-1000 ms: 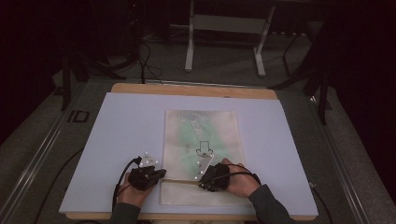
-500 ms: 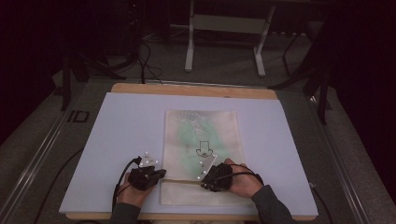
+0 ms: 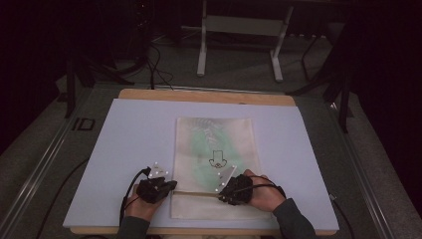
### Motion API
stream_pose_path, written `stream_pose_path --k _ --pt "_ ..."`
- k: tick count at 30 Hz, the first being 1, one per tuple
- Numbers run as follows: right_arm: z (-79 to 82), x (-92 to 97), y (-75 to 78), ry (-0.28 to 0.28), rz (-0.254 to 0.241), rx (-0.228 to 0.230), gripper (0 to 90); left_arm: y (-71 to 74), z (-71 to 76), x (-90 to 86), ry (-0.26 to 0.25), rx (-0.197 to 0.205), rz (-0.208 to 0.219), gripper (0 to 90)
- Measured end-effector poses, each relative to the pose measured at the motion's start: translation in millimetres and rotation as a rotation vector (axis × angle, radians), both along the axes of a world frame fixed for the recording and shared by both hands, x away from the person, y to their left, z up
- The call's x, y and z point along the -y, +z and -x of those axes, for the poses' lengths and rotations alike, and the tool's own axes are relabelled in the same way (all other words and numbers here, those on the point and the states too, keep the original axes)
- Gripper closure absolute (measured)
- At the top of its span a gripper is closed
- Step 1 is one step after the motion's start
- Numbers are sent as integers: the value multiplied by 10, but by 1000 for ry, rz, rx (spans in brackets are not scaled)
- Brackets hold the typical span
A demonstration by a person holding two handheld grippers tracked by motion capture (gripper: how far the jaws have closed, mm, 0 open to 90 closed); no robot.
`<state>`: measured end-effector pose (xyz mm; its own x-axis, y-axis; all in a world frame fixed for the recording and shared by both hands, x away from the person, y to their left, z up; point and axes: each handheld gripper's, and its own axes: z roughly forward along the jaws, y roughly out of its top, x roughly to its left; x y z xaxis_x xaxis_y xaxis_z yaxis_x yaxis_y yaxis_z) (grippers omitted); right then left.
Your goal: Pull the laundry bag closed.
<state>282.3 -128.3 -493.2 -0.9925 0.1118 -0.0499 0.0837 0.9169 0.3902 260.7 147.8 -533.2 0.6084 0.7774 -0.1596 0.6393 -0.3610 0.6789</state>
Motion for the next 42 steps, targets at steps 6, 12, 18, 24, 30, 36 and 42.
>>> stream_pose_path --k 6,12,18,24,30,36,42 --pt "4 35 10 -7 -6 1 821 -1 1 2 2 0 3 895" --pt "0 73 -12 -12 -3 -1 821 0 0 -1 -1 0 -1 895" --pt "-1 167 -13 -30 -19 1 821 1 1 -1 -1 0 -3 895" --pt "6 267 -32 -54 -39 -3 821 2 2 2 0 0 -4 895" --pt "-2 312 -30 -62 -51 -6 821 2 3 3 0 1 -6 895" --pt "-13 360 -44 -68 -62 -12 822 3 1 1 -1 -1 -5 895" --pt "-18 396 -35 -70 -62 -9 821 3 3 3 0 0 -6 895"
